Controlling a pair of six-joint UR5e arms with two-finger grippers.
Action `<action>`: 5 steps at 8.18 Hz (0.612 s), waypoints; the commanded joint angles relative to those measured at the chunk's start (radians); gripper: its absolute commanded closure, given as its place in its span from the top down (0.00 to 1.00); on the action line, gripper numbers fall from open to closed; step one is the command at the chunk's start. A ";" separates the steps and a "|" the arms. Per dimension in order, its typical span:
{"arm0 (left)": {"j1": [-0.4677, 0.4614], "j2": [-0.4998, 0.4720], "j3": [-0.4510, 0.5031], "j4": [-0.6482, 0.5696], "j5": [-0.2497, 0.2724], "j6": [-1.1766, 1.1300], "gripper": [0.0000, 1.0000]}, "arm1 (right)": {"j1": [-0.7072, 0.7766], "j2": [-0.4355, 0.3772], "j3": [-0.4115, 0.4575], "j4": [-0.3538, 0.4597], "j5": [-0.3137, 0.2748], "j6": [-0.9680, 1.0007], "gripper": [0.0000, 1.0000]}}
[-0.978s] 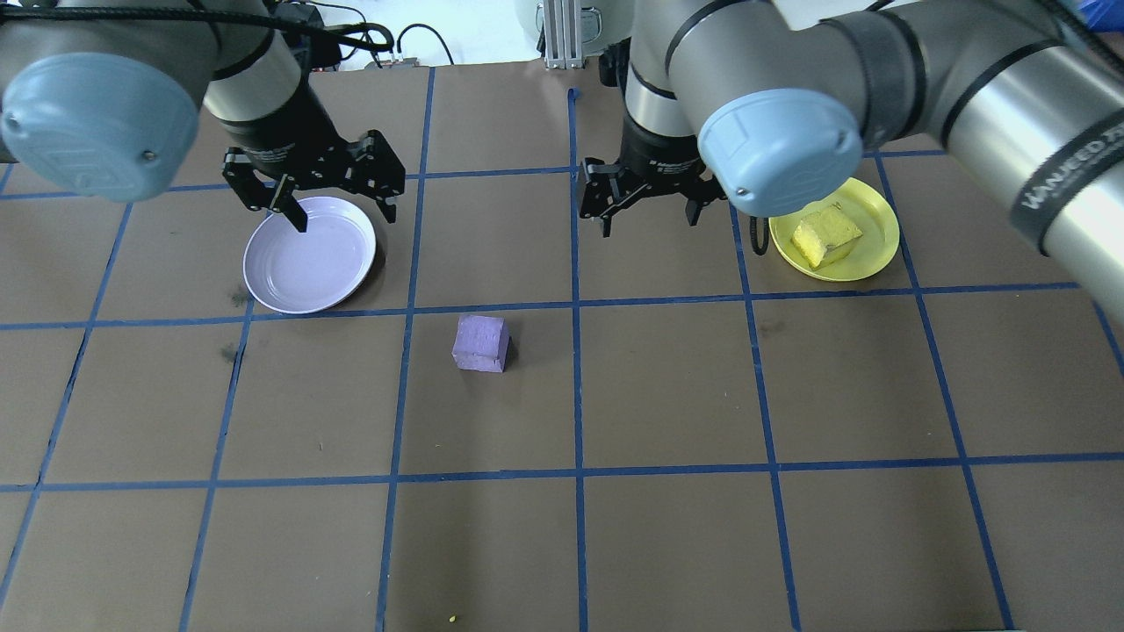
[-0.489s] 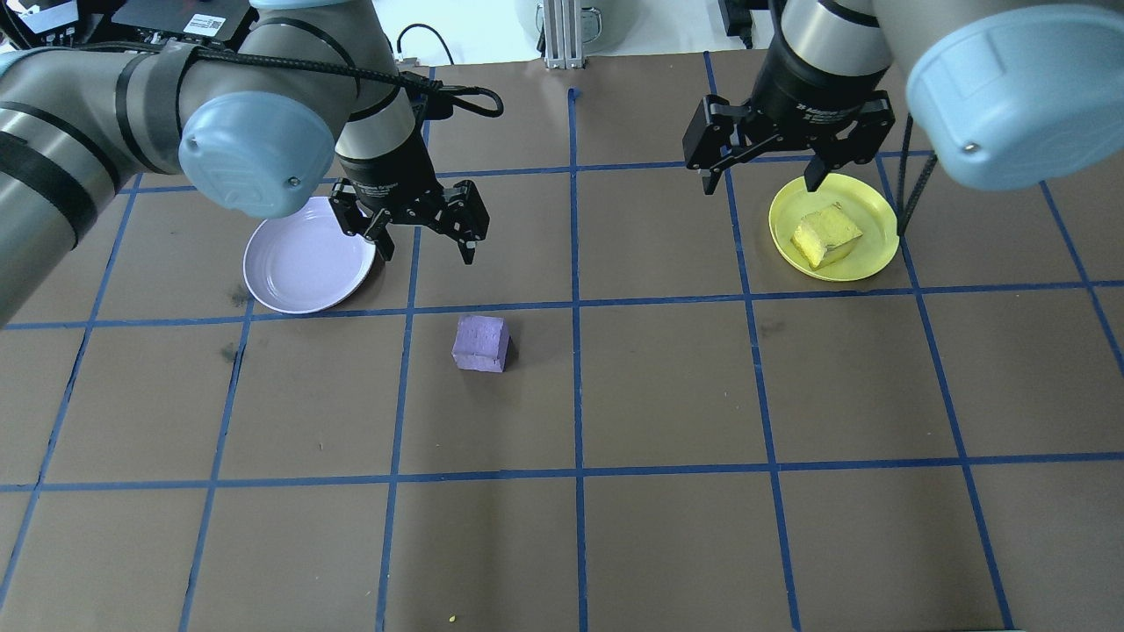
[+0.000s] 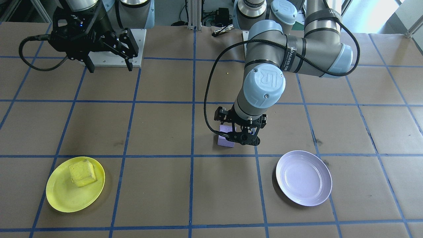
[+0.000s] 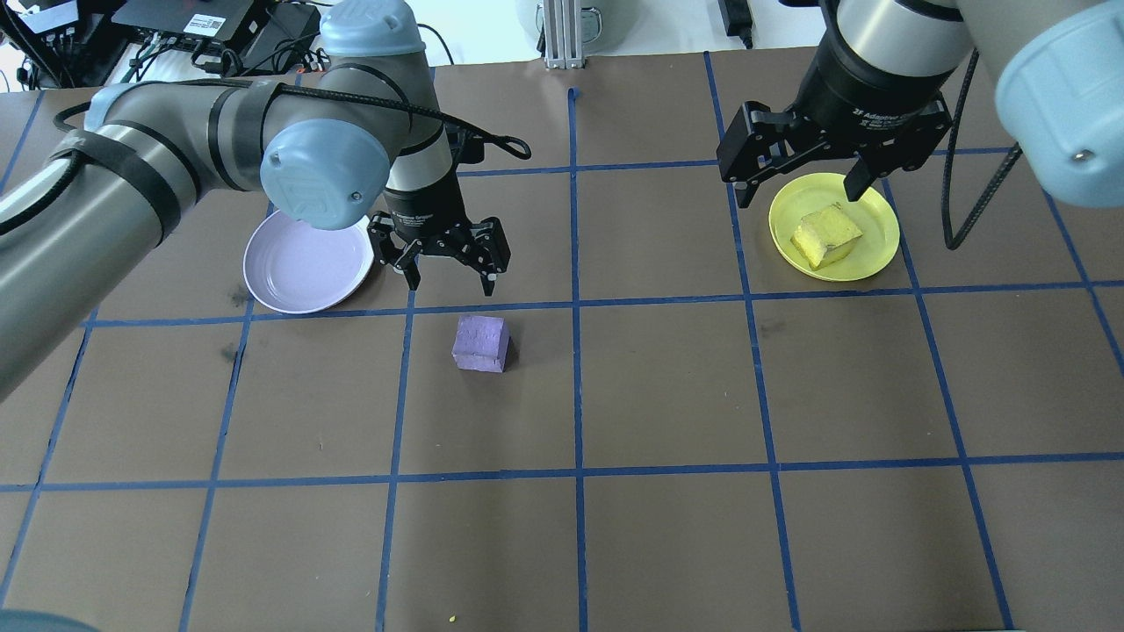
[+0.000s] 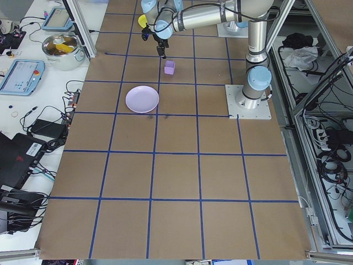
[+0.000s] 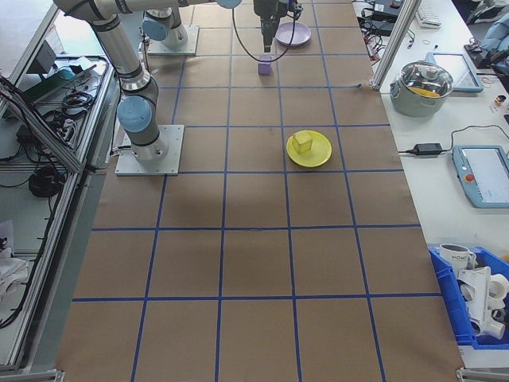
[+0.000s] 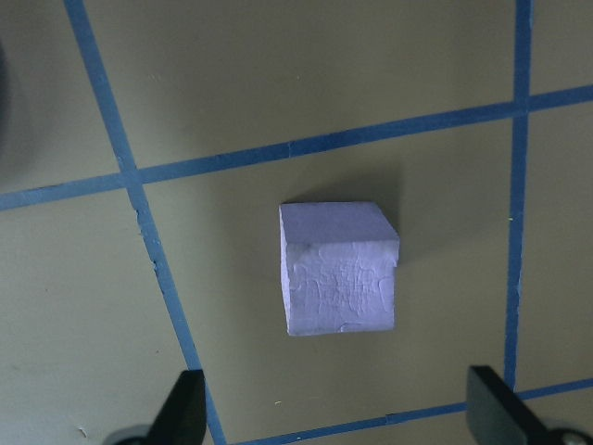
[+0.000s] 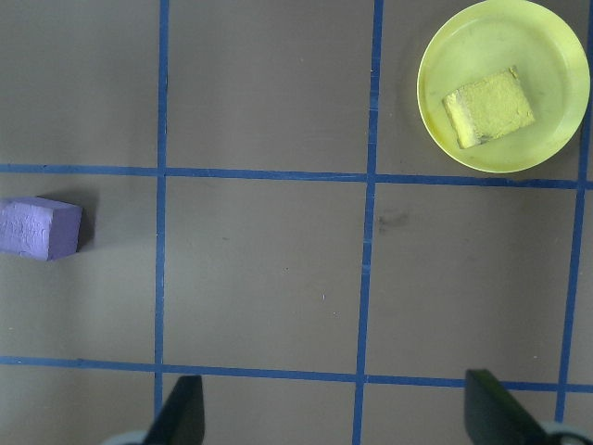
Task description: Sort blocks by color into plates
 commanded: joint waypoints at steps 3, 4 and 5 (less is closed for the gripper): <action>-0.023 -0.070 -0.083 0.058 -0.002 -0.077 1.00 | 0.000 -0.014 0.001 0.011 0.005 -0.016 1.00; -0.032 -0.101 -0.081 0.102 -0.008 -0.082 1.00 | -0.001 -0.016 0.001 0.011 0.003 -0.016 1.00; -0.042 -0.115 -0.074 0.134 -0.005 -0.086 1.00 | -0.001 -0.014 0.001 0.011 0.002 -0.016 1.00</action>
